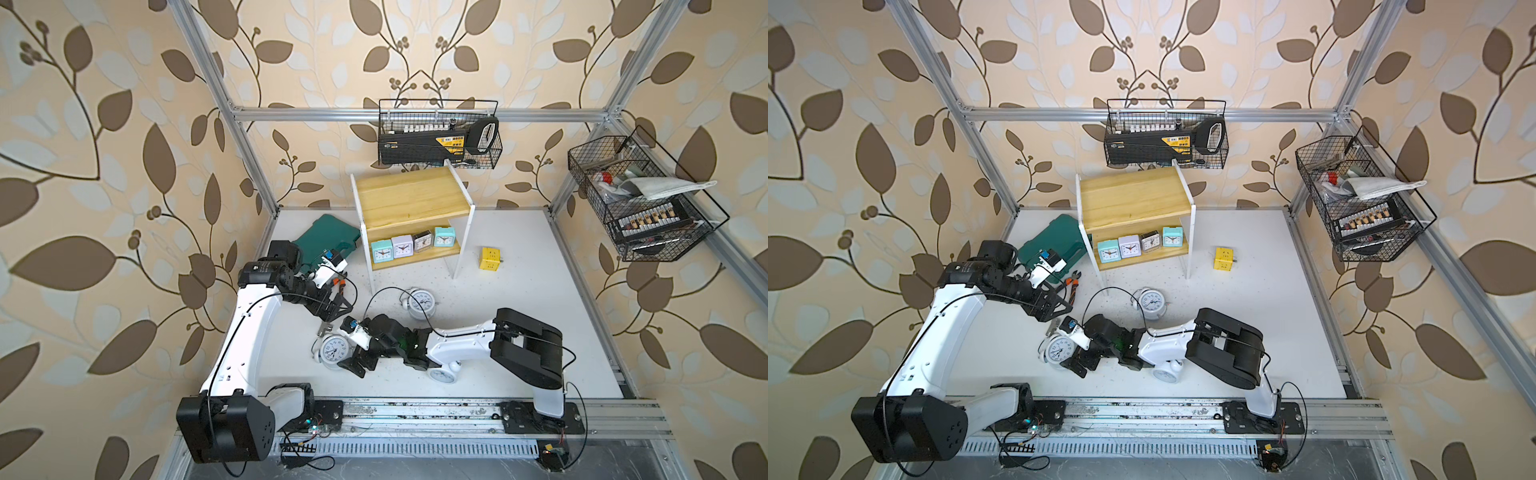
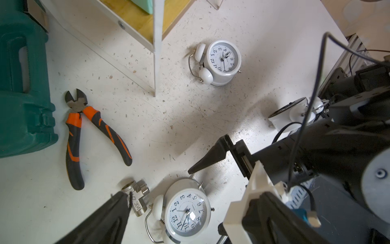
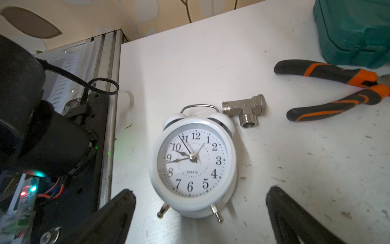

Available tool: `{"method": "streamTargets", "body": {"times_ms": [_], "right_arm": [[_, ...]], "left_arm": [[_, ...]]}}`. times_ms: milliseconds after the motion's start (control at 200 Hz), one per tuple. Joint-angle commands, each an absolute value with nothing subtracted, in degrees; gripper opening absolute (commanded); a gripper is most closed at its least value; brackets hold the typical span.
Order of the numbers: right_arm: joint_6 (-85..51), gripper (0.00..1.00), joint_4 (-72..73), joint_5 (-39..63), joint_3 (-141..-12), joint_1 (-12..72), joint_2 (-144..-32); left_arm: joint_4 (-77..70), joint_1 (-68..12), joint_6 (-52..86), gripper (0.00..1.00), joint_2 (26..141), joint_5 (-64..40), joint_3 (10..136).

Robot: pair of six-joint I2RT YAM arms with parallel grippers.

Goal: Place the alarm clocks on the shelf by style
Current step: Pick up the alarm from the center of the board.

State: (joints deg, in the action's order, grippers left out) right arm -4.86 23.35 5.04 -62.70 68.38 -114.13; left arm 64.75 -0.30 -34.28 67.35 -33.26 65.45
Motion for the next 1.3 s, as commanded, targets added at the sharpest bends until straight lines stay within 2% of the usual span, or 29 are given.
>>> {"method": "streamTargets", "body": {"times_ms": [0,685,1105,1295], "right_arm": [[-4.14,0.99,22.66,5.92,-65.41,68.86,-116.71],[-2.55,0.99,19.01,5.46,-74.16,69.94,-125.49],[-1.2,0.72,24.68,4.48,-68.25,70.02,-120.37],[0.12,0.66,29.6,2.82,-62.84,69.99,-115.01]], "left_arm": [[61.54,0.59,-29.02,0.99,66.0,-34.48,66.9],[59.77,0.79,-23.38,0.99,65.48,-34.98,66.45],[60.54,0.79,-21.75,0.99,65.83,-36.81,67.06],[61.47,0.79,-20.72,0.99,66.01,-38.52,68.35]]}}
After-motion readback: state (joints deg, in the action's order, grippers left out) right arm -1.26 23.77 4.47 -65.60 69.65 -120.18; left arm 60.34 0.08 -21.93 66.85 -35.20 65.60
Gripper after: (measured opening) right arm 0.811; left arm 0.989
